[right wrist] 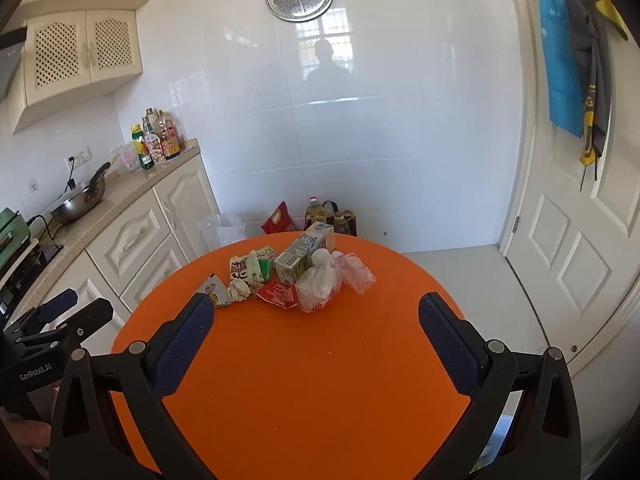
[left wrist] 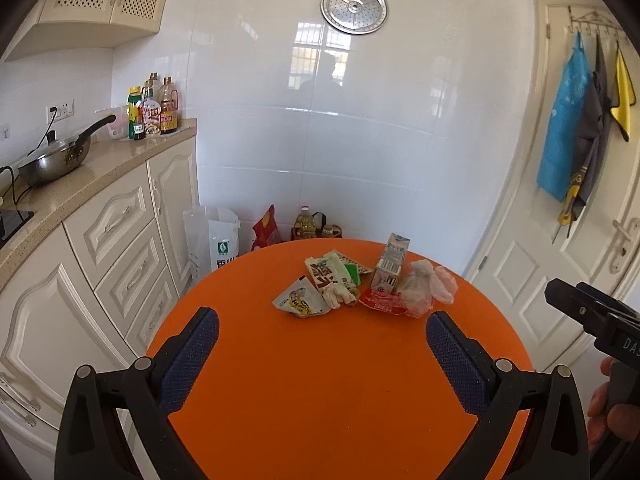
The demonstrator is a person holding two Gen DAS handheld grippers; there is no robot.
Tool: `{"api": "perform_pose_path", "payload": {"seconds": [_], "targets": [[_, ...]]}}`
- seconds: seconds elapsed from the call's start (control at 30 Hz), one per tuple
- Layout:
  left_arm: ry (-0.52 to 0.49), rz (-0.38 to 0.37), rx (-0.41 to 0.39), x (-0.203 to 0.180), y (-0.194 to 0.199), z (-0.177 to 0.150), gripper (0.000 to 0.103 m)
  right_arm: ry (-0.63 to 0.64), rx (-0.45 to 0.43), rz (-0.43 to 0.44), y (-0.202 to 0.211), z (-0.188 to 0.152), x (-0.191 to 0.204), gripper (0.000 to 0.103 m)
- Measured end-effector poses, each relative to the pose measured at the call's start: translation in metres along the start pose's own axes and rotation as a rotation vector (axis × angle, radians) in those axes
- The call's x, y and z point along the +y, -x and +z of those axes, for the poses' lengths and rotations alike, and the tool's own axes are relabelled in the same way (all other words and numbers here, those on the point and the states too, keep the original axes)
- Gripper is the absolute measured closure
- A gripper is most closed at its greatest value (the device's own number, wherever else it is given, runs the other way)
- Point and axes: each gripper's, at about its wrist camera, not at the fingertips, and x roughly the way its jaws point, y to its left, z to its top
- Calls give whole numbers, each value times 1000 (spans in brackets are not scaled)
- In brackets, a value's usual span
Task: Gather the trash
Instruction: 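Return both tools to the orange table, then grasp the white snack packet with the left tool while the right tool grasps the plastic bag bundle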
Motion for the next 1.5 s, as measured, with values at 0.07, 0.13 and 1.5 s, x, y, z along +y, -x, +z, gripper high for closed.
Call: {"api": "perform_pose_path", "payload": {"seconds": [0.07,0.13,1.5], "targets": [[-1,3,22,7,-26,7,1,-6,30,0,-17,-2,0,0],[7,6,30,11,-52,12,1,-14,68,0,-39,-3,-1,0],[-92,-51,300,34,-404,81,51,-178,323,-2,-212,-26,-38,59]]}}
